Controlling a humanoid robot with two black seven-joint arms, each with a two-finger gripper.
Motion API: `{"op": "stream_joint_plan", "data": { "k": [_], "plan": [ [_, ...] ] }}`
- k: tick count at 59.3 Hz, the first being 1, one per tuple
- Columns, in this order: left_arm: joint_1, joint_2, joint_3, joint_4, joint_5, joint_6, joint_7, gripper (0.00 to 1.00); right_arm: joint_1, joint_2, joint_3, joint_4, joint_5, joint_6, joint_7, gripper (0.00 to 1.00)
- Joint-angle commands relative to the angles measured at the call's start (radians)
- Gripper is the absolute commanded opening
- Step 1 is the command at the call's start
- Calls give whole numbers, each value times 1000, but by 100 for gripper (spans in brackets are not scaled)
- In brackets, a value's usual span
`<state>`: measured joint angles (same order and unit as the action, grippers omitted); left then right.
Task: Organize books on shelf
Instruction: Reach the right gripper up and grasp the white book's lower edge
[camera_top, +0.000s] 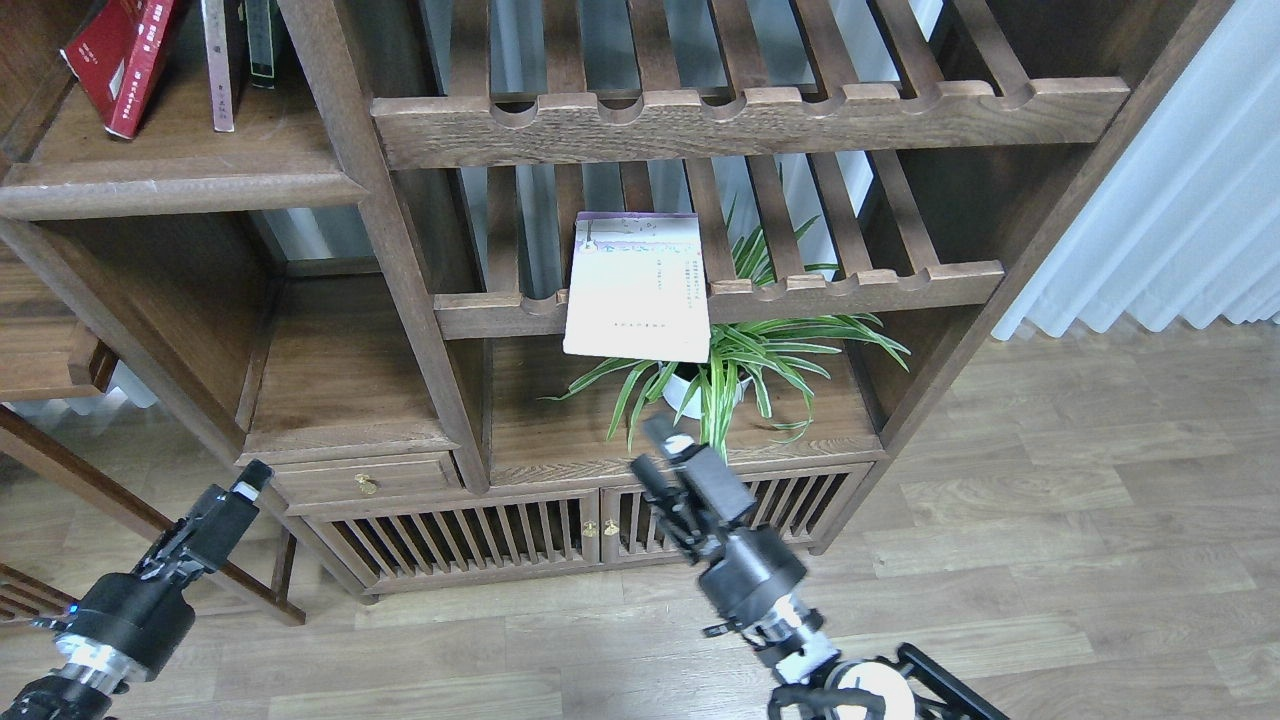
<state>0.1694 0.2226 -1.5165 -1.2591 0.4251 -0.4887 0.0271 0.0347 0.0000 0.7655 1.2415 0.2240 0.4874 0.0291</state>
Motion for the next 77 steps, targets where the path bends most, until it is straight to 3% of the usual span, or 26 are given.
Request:
{"op": "stream_joint_plan", "data": {
  "k": [1, 9, 18, 24, 36, 57, 69, 77],
  "plan": [
    [-1, 0, -11, 18, -2, 0, 0, 89, 50, 0, -43, -40, 6, -72, 61, 98],
    [-1, 0, -11, 27, -2, 0, 1, 89, 176, 0, -38, -153, 41, -125, 94, 98],
    [-1, 0, -19, 29, 0, 0, 1, 89, 290, 0, -35, -275, 84, -127, 94, 98],
    [-2, -2, -21, 35, 0, 0, 1, 89, 320, 0, -37, -277, 98, -139, 94, 97],
    [-4, -2, -18, 40, 0, 0, 2, 89, 359, 0, -35, -280, 163, -260, 97, 97],
    [-8, 0, -22, 40, -2, 0, 2, 89, 410, 0, -35, -293, 205, -303, 97, 95],
    [-8, 1, -30, 40, -2, 0, 2, 89, 429, 0, -23, -286, 238, -403, 133, 84],
    [-7, 1, -57, 40, -2, 0, 1, 90, 430, 0, 5, -284, 271, -426, 135, 59]
  ]
}}
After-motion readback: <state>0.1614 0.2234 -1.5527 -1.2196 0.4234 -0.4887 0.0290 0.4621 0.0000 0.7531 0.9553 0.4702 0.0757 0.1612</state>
